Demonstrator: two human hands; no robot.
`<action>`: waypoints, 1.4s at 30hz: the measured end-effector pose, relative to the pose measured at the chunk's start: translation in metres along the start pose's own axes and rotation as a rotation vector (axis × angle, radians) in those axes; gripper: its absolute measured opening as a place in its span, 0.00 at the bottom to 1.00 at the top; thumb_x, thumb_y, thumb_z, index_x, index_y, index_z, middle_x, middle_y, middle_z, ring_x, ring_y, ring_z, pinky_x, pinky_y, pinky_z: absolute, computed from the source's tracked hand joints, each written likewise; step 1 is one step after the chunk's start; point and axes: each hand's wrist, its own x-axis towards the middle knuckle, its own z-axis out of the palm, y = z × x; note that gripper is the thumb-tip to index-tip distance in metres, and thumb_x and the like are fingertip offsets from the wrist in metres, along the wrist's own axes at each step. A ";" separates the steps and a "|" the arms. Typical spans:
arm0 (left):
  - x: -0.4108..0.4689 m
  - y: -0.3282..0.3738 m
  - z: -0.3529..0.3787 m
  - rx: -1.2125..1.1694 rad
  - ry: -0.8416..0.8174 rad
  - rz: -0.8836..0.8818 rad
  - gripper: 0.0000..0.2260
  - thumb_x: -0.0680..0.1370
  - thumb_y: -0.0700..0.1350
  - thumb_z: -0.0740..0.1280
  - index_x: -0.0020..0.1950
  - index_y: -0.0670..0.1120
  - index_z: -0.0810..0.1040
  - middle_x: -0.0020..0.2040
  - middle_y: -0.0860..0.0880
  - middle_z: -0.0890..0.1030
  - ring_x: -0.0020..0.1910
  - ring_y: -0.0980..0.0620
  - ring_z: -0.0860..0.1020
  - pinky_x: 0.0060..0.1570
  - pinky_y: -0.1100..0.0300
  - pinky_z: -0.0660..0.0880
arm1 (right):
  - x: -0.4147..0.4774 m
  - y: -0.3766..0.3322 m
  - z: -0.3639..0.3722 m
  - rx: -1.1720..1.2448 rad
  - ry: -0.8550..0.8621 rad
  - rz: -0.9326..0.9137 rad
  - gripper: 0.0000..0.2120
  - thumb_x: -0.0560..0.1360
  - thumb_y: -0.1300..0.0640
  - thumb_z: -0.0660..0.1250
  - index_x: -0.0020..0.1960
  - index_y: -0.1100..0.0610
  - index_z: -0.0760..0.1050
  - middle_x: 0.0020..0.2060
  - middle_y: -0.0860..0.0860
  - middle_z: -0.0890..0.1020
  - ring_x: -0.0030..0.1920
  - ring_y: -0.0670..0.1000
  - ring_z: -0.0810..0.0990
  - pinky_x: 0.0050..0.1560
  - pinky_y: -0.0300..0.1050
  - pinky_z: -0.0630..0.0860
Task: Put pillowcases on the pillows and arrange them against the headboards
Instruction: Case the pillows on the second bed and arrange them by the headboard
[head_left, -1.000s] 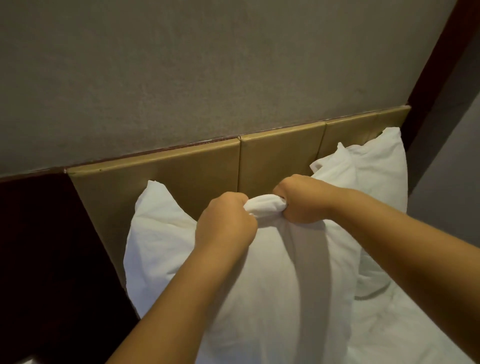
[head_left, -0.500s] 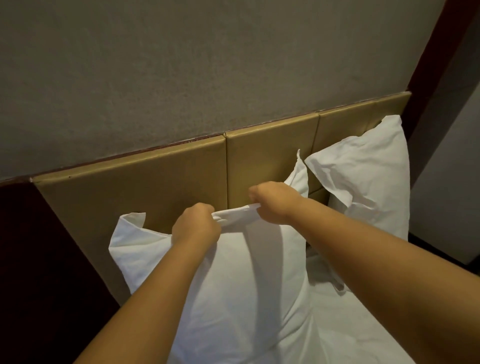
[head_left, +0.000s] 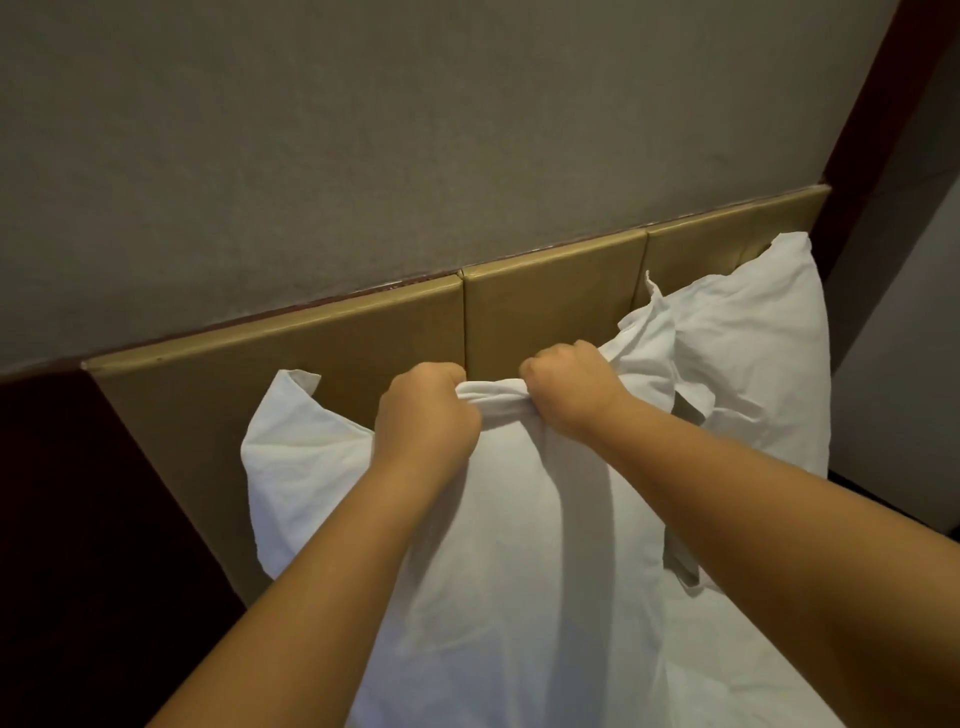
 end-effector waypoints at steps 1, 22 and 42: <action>0.001 -0.002 -0.002 -0.005 0.018 -0.001 0.09 0.74 0.37 0.68 0.38 0.49 0.75 0.33 0.52 0.72 0.38 0.51 0.74 0.39 0.59 0.72 | 0.003 -0.001 -0.003 -0.002 0.023 -0.002 0.07 0.76 0.59 0.61 0.51 0.56 0.77 0.50 0.53 0.81 0.51 0.57 0.78 0.44 0.46 0.63; 0.029 -0.004 -0.021 -0.015 0.054 -0.036 0.05 0.74 0.39 0.70 0.45 0.49 0.79 0.41 0.50 0.76 0.43 0.51 0.75 0.44 0.58 0.74 | 0.035 -0.002 -0.030 0.089 0.151 0.052 0.04 0.77 0.56 0.64 0.45 0.55 0.76 0.44 0.55 0.81 0.39 0.53 0.70 0.45 0.45 0.61; 0.035 -0.036 0.006 0.141 -0.169 -0.136 0.05 0.76 0.42 0.64 0.42 0.48 0.78 0.39 0.49 0.77 0.38 0.50 0.76 0.42 0.56 0.77 | 0.001 0.014 0.001 0.227 0.161 0.235 0.13 0.76 0.55 0.67 0.60 0.54 0.73 0.56 0.53 0.77 0.55 0.53 0.73 0.57 0.46 0.71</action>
